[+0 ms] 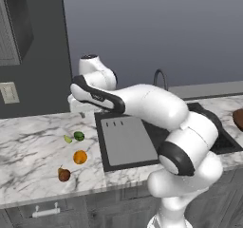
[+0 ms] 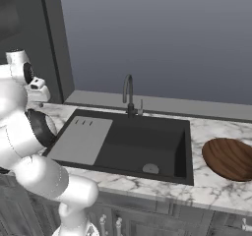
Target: There is a mixed pile of frozen fruits and vegetables on the counter. Locate all the frozen vegetables and place the items in a bowl on the counter. Take all the frozen fruits and defrost them in a running sink.
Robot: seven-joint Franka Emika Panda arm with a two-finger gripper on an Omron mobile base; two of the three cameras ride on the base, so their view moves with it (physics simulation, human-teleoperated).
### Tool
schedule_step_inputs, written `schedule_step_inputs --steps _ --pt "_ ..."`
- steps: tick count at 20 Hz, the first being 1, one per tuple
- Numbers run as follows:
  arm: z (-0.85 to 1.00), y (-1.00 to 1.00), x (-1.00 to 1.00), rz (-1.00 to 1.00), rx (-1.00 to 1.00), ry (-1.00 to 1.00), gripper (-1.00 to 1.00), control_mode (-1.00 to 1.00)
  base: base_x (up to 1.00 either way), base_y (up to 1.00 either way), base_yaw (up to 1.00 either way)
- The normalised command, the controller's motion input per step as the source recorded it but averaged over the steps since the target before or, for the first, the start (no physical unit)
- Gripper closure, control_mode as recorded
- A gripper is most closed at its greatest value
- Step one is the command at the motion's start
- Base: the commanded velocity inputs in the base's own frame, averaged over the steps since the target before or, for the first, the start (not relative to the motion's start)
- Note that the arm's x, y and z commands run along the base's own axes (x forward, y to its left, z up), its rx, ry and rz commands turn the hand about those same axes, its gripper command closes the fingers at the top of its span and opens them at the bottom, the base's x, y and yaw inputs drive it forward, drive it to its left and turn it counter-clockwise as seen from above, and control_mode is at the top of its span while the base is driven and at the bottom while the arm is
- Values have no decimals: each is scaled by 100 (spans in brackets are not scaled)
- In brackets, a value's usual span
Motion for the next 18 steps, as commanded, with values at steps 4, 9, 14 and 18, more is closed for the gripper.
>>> schedule_step_inputs --steps 4,9,14,18 --pt "-31 49 33 11 -4 15 -100 -100 0 0 0" --pt "-20 50 34 -2 -13 7 -100 -100 0 0 0" --pt "-17 25 33 -3 -7 7 -100 -100 0 0 0" --pt "-24 8 29 1 -1 6 -100 -100 0 0 0"
